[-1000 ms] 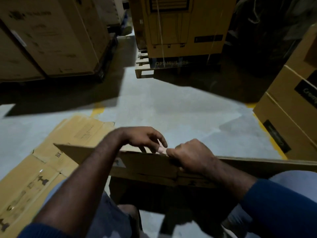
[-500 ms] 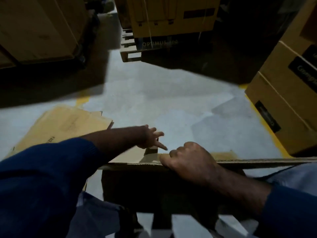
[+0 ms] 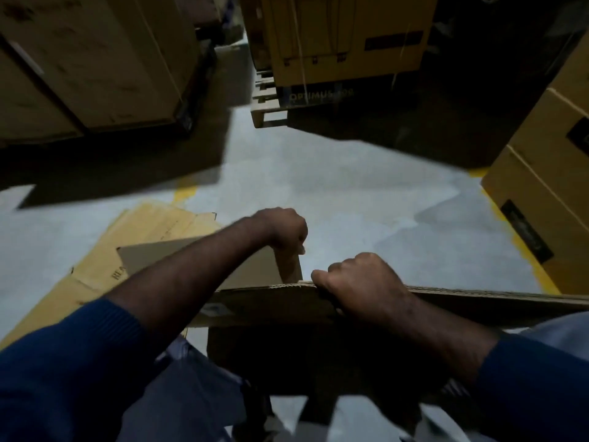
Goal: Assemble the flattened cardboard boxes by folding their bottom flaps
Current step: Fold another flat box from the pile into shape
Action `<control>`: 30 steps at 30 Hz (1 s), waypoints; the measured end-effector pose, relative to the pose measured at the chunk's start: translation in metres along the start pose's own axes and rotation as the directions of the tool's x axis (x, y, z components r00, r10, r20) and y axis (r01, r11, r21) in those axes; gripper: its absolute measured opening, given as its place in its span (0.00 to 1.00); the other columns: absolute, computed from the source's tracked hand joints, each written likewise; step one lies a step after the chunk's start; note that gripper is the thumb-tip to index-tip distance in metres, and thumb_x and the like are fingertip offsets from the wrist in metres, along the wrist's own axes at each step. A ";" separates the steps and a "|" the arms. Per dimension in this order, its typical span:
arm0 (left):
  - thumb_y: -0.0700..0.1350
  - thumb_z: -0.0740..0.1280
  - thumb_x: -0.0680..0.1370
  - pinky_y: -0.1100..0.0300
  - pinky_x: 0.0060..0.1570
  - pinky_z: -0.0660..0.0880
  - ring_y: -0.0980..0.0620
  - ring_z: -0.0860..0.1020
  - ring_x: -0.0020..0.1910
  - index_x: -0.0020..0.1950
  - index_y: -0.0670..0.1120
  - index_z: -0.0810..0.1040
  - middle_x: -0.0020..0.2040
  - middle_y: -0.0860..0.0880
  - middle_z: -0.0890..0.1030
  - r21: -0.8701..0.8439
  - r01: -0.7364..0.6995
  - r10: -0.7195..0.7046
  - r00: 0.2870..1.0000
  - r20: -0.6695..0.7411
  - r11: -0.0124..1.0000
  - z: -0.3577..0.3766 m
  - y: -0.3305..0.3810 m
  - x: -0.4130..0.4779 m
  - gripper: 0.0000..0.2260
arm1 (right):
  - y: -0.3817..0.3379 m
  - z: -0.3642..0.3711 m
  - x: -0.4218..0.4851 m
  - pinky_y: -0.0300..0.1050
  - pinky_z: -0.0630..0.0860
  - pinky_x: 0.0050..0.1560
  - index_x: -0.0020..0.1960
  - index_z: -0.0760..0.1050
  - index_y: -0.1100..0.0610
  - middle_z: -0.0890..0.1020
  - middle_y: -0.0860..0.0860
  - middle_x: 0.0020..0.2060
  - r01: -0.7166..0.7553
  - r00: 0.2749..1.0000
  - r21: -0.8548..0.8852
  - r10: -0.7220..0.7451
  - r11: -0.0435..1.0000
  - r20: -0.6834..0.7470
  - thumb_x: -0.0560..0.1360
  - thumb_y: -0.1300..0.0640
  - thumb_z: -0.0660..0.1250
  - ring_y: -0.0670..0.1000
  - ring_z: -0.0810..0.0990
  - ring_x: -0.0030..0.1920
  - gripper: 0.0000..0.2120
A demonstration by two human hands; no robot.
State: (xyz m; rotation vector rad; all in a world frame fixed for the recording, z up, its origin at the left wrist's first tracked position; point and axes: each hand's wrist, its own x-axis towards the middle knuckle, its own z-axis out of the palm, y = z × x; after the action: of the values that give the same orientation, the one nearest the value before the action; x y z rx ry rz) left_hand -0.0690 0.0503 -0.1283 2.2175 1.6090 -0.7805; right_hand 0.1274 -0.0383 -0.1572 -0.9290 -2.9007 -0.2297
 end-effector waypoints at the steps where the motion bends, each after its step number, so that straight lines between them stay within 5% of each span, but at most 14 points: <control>1: 0.58 0.69 0.79 0.54 0.49 0.77 0.49 0.81 0.52 0.51 0.52 0.84 0.47 0.53 0.82 -0.160 -0.022 0.014 0.999 -0.053 0.987 0.003 -0.001 -0.012 0.11 | 0.001 0.000 0.002 0.41 0.55 0.29 0.39 0.74 0.50 0.75 0.47 0.25 -0.007 1.000 0.000 0.007 1.000 0.004 0.57 0.50 0.80 0.53 0.74 0.22 0.17; 5: 0.61 0.57 0.84 0.56 0.51 0.77 0.53 0.82 0.46 0.51 0.51 0.83 0.46 0.53 0.85 -0.543 -0.145 -0.021 0.958 -0.287 0.827 0.036 0.019 -0.063 0.20 | 0.006 0.002 0.003 0.43 0.59 0.30 0.45 0.76 0.49 0.81 0.49 0.31 -0.059 0.998 0.034 0.060 0.998 -0.024 0.68 0.49 0.75 0.55 0.81 0.30 0.10; 8: 0.62 0.54 0.82 0.50 0.50 0.76 0.47 0.80 0.52 0.59 0.52 0.77 0.53 0.49 0.82 -0.288 -0.199 0.063 0.905 -0.420 0.937 0.057 0.043 -0.083 0.19 | 0.014 -0.004 0.006 0.46 0.65 0.36 0.55 0.77 0.48 0.85 0.50 0.46 -0.131 0.991 0.071 0.129 0.989 0.025 0.78 0.44 0.65 0.57 0.84 0.47 0.11; 12: 0.50 0.62 0.80 0.49 0.45 0.72 0.41 0.80 0.53 0.67 0.46 0.70 0.59 0.45 0.78 0.057 -0.105 0.120 0.860 -0.495 0.993 0.069 0.054 -0.079 0.17 | 0.021 -0.006 0.011 0.46 0.64 0.39 0.54 0.75 0.49 0.84 0.50 0.51 -0.202 0.973 0.056 0.194 0.978 0.122 0.76 0.43 0.68 0.57 0.83 0.51 0.13; 18: 0.44 0.68 0.74 0.55 0.38 0.67 0.42 0.81 0.51 0.63 0.49 0.75 0.56 0.48 0.81 0.022 -0.162 0.141 0.768 -0.625 0.986 0.060 0.035 -0.056 0.17 | 0.043 -0.020 0.018 0.47 0.67 0.40 0.48 0.72 0.49 0.82 0.51 0.48 -0.341 0.926 0.125 0.309 0.932 0.217 0.69 0.34 0.74 0.59 0.81 0.50 0.22; 23: 0.48 0.73 0.74 0.60 0.27 0.64 0.44 0.81 0.32 0.53 0.46 0.76 0.42 0.48 0.82 0.200 -0.144 0.246 0.596 -0.765 0.969 0.054 0.022 -0.039 0.12 | 0.072 -0.033 0.009 0.48 0.69 0.42 0.45 0.72 0.49 0.81 0.51 0.49 -0.426 0.875 0.111 0.377 0.898 0.304 0.69 0.38 0.76 0.58 0.81 0.52 0.19; 26: 0.59 0.66 0.79 0.61 0.23 0.64 0.45 0.77 0.26 0.57 0.46 0.75 0.39 0.48 0.80 0.260 -0.102 0.274 0.520 -0.809 0.960 0.059 0.039 -0.026 0.18 | 0.065 -0.030 0.009 0.47 0.69 0.41 0.43 0.71 0.49 0.81 0.50 0.46 -0.421 0.885 0.119 0.378 0.899 0.270 0.71 0.41 0.75 0.58 0.81 0.50 0.16; 30: 0.58 0.72 0.75 0.62 0.21 0.63 0.44 0.75 0.22 0.63 0.46 0.78 0.36 0.47 0.77 0.237 -0.051 0.228 0.522 -0.822 0.970 0.067 0.051 -0.014 0.22 | 0.055 -0.021 0.010 0.48 0.73 0.43 0.51 0.78 0.50 0.83 0.50 0.48 -0.389 0.909 0.119 0.359 0.914 0.211 0.76 0.41 0.69 0.58 0.82 0.50 0.13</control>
State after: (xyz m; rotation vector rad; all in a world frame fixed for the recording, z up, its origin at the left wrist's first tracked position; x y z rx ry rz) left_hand -0.0412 -0.0125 -0.1786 3.0808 1.6824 0.3477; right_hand 0.1523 0.0086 -0.1286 -1.5197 -2.7623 0.1217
